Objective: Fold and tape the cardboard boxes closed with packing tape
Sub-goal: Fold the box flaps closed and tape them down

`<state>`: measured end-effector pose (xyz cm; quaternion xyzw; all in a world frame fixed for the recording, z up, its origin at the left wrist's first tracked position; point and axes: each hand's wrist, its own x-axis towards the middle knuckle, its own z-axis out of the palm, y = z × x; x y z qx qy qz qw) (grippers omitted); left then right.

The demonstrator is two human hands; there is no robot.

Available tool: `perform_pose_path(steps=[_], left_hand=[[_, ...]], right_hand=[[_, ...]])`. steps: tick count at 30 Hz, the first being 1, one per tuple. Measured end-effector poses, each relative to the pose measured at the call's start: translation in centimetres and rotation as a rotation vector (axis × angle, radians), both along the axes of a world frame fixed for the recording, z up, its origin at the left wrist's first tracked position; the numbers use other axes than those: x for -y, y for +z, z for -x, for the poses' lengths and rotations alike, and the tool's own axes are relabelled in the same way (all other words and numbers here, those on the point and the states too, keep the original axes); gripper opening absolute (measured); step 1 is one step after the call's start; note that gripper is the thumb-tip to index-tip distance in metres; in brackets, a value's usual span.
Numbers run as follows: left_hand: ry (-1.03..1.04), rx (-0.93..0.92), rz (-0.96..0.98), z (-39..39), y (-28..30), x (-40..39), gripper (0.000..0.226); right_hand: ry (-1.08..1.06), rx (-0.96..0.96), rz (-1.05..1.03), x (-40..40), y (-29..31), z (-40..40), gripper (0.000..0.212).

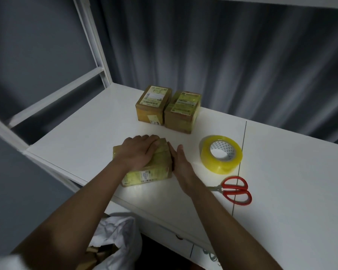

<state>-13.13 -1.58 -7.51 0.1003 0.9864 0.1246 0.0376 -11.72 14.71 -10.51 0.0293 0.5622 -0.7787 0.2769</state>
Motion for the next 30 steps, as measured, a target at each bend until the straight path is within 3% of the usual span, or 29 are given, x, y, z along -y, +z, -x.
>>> perform_pose_path(steps=[5,11,14,18,25,28,30], left_hand=[[0.003,-0.035,0.023,-0.5,-0.1,0.1,0.049],[-0.003,-0.054,0.009,-0.5,0.0,0.0,0.048],[0.003,-0.058,0.007,-0.4,-0.3,-0.1,0.048],[0.011,-0.055,0.034,0.1,-0.1,-0.2,0.044],[-0.006,-0.068,0.049,-0.1,-0.1,-0.1,0.045],[-0.014,-0.053,0.034,-0.3,-0.2,-0.3,0.045],[-0.013,-0.067,0.019,-0.5,-0.2,-0.2,0.045]], right_hand=[[0.162,-0.075,-0.324,-1.3,-0.6,-1.3,0.065],[-0.114,-0.188,-0.256,-1.9,1.9,-0.5,0.054],[-0.073,-0.152,-0.044,0.0,0.4,-1.6,0.053],[-0.032,-0.082,-0.029,0.3,-1.3,-0.4,0.055],[0.144,-0.039,-0.277,-1.2,-1.4,-0.8,0.08],[-0.057,-0.11,-0.347,-1.5,1.2,-0.4,0.063],[-0.088,-0.184,-0.227,-0.8,1.2,-0.8,0.048]])
